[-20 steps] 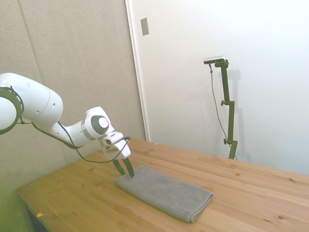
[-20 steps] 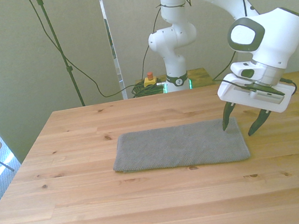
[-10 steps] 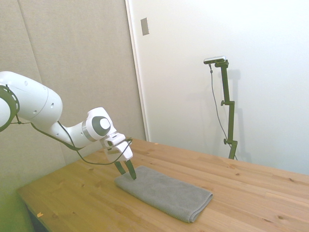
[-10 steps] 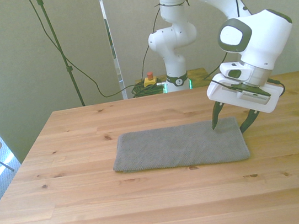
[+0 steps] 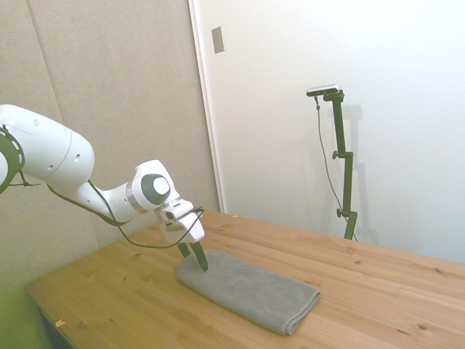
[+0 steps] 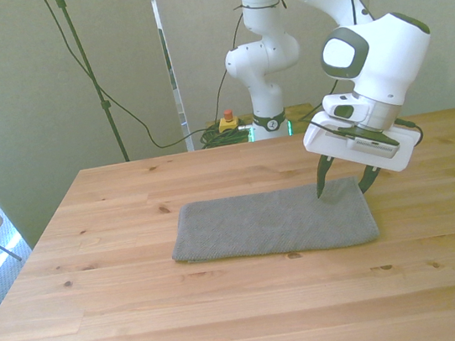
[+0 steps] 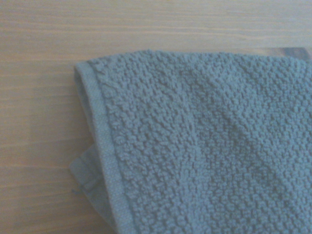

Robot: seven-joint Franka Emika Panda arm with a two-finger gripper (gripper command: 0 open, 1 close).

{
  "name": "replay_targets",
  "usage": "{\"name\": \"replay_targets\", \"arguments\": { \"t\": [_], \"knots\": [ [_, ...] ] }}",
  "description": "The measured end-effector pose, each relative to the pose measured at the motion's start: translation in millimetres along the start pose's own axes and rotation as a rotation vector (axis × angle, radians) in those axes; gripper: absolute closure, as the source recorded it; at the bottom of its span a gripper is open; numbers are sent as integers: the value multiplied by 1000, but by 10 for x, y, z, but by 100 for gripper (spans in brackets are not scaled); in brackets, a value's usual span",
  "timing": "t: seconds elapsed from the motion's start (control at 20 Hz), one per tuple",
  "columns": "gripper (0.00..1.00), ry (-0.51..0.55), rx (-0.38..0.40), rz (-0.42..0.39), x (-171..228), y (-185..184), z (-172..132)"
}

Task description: Fold the towel

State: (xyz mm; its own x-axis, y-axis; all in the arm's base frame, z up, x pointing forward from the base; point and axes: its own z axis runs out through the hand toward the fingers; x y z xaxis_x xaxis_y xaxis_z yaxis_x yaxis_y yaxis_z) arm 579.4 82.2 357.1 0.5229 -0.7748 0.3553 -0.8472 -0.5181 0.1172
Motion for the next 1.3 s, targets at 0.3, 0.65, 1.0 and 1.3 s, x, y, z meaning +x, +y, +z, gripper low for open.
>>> {"name": "replay_targets", "arguments": {
  "t": [0.3, 0.65, 1.0, 1.3],
  "knots": [
    [100, -4, 10, 5, 82, 74, 24],
    [100, -12, 28, 24, 193, 176, -45],
    [100, -37, 97, 66, 532, 435, -348],
    [100, -59, 168, 127, 1092, 940, -642]
  ]
}}
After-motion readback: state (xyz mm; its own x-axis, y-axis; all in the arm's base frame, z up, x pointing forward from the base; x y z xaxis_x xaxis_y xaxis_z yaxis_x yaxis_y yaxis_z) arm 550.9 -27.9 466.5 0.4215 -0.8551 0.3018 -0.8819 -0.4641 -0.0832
